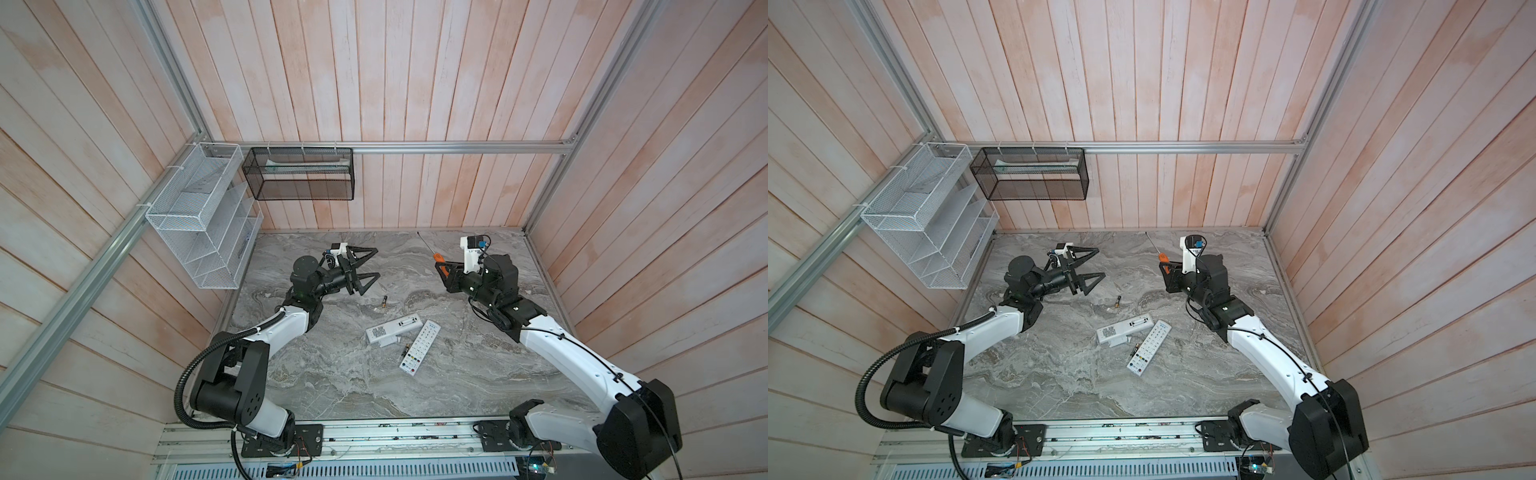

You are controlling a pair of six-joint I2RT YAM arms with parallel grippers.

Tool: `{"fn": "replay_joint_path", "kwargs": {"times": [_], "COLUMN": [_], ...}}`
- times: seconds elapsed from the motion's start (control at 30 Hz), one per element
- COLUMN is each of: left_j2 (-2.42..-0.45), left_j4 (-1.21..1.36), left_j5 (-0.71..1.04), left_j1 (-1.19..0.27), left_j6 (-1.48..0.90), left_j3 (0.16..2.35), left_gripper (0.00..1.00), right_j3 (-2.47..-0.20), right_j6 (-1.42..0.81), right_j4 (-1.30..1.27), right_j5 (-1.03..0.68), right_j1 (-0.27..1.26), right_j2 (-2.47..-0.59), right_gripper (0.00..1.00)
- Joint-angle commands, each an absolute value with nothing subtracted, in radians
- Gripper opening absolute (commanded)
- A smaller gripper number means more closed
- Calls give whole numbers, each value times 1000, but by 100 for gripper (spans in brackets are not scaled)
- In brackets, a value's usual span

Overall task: Unload the batteries from the remote control
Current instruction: 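Close the left gripper on the screwdriver shaft held by the right gripper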

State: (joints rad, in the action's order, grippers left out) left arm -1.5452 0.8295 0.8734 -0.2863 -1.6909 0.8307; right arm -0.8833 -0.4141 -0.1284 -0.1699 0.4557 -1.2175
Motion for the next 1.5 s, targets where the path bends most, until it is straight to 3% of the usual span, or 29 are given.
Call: {"fn": "replay_joint_path", "kwargs": {"times": [0.0, 0.43, 0.77, 0.93, 1.17, 1.47], "left_j2": [-1594, -1725, -1784, -1787, -1764, -1761], "left_j4": [981, 806, 716, 665, 626, 561], "left_j5": [854, 876, 867, 879, 900, 925], "left_j1": [-316, -385, -427, -437, -437, -437], "left_j6": [-1800, -1693, -1648, -1608, -1583, -1551], "left_j3": [885, 1087, 1164, 1203, 1187, 1199], "left_gripper": [100, 99, 74, 67, 44, 42], "right_j3": [-885, -920, -940, -956, -976, -1000], "right_j6": [-390, -414, -477, -492, -509, -520], "right_j4": [-225, -275, -308, -308, -310, -301], "right_j5": [-175, -319, -324, -310, -289, -261], "right_j1": [463, 495, 550, 584, 617, 637], "right_j2": [-1231, -1281, -1301, -1322, -1346, -1364], "right_gripper": [0, 0, 0, 0, 0, 0]}}
